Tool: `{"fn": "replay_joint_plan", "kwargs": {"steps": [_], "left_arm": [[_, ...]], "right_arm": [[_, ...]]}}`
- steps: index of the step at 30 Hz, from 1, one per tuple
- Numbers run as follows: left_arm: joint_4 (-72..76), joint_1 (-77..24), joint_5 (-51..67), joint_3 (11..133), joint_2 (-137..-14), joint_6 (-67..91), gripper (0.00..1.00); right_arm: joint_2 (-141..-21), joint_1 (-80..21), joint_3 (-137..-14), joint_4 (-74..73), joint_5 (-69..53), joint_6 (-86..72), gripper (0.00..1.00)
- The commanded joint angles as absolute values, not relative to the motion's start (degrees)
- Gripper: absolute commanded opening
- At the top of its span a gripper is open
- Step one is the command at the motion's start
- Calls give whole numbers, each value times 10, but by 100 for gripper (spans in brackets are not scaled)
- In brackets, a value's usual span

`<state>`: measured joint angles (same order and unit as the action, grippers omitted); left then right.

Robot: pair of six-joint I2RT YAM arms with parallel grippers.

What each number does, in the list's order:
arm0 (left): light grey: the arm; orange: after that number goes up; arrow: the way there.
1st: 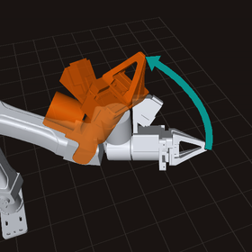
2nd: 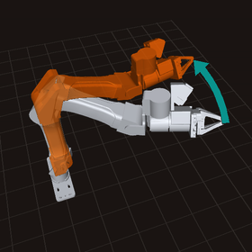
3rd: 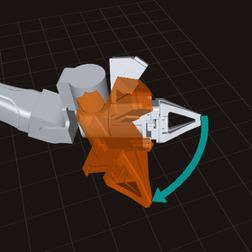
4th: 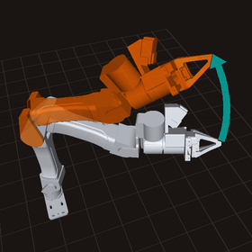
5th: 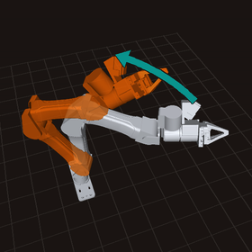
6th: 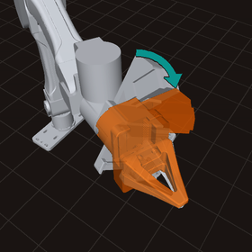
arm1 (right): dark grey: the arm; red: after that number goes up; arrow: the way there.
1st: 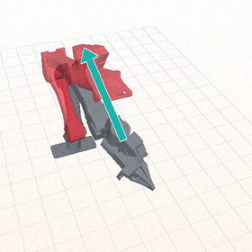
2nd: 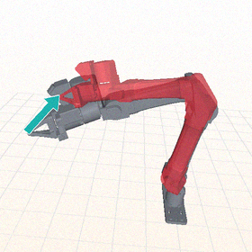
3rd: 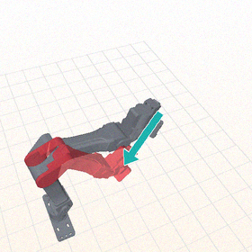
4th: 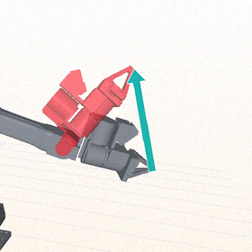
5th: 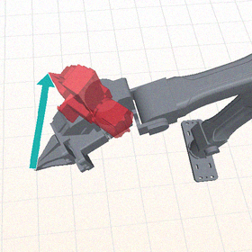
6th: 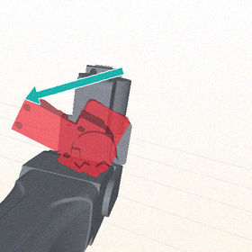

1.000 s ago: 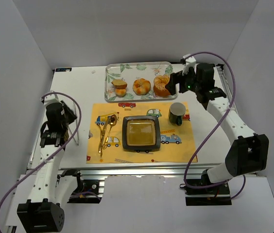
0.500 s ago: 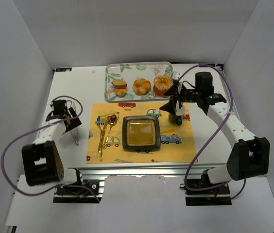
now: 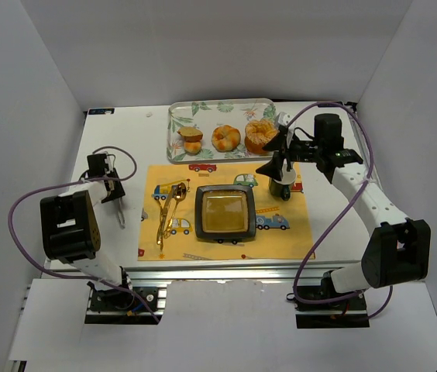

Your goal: Place the bread

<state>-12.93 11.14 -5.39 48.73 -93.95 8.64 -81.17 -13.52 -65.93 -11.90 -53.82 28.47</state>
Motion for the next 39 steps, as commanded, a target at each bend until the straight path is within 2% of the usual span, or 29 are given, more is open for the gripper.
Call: {"fn": "replay_joint_plan", "kwargs": {"steps": [1, 3, 6, 11, 16, 22, 27, 33, 39], "left_arm": [[-116, 117, -13, 467, -966, 80, 43], [-106, 119, -11, 459, -957, 86, 26], [-98, 120, -1, 449, -913, 93, 16], [-99, 109, 96, 489, -849, 160, 12], [-68, 51, 221, 534, -822, 295, 19], [-48, -21, 270, 574, -854, 425, 29], [-27, -27, 314, 613, -895, 479, 37], [-49, -29, 349, 685, -952, 510, 41], [-101, -30, 331, 724, -975, 500, 48]], "right_arm": [[-804, -122, -673, -101, -545, 274, 89], [-801, -116, -671, -98, -545, 272, 89], [-800, -106, -667, -100, -548, 272, 89], [-801, -93, -665, -101, -551, 270, 89], [-803, -86, -662, -90, -555, 256, 89], [-801, -83, -651, -71, -562, 242, 89], [-802, -81, -647, -61, -570, 236, 89], [-795, -78, -638, -56, -571, 236, 90], [-792, -72, -631, -55, -571, 236, 89]]}}
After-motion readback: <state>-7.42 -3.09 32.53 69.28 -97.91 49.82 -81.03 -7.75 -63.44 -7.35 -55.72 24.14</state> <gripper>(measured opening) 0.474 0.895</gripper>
